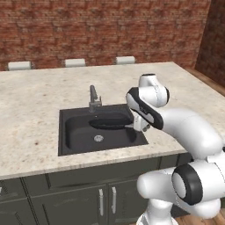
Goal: Move the pot and pan from the stove into the sink.
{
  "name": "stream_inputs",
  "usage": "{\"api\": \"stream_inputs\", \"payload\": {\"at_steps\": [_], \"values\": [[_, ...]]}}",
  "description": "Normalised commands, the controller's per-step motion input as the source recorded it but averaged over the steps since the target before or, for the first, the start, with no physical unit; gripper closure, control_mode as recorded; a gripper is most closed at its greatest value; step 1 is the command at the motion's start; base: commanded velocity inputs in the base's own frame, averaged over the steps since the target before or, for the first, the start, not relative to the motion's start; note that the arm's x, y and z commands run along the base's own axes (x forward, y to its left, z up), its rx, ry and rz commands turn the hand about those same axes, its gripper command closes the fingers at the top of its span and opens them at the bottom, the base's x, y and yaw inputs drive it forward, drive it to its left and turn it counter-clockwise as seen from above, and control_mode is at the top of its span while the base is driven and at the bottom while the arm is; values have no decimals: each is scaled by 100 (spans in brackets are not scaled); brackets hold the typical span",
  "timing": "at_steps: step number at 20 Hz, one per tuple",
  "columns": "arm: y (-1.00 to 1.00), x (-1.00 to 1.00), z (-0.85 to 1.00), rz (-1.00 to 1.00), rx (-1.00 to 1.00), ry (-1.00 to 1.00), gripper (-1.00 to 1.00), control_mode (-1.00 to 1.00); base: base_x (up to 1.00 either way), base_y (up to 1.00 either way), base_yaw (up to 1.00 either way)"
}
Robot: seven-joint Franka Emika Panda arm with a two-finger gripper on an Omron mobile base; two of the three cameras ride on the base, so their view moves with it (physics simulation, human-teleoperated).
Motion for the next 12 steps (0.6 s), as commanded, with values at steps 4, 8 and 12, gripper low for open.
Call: {"api": "stream_inputs", "payload": {"at_steps": [4, 8, 12], "values": [[0, -22, -2, 6, 0, -21, 100, -100, 0, 0, 0], [0, 32, -27, 0, -5, -14, 100, -100, 0, 0, 0], [0, 27, -26, 0, -3, -14, 100, -100, 0, 0, 0]]}}
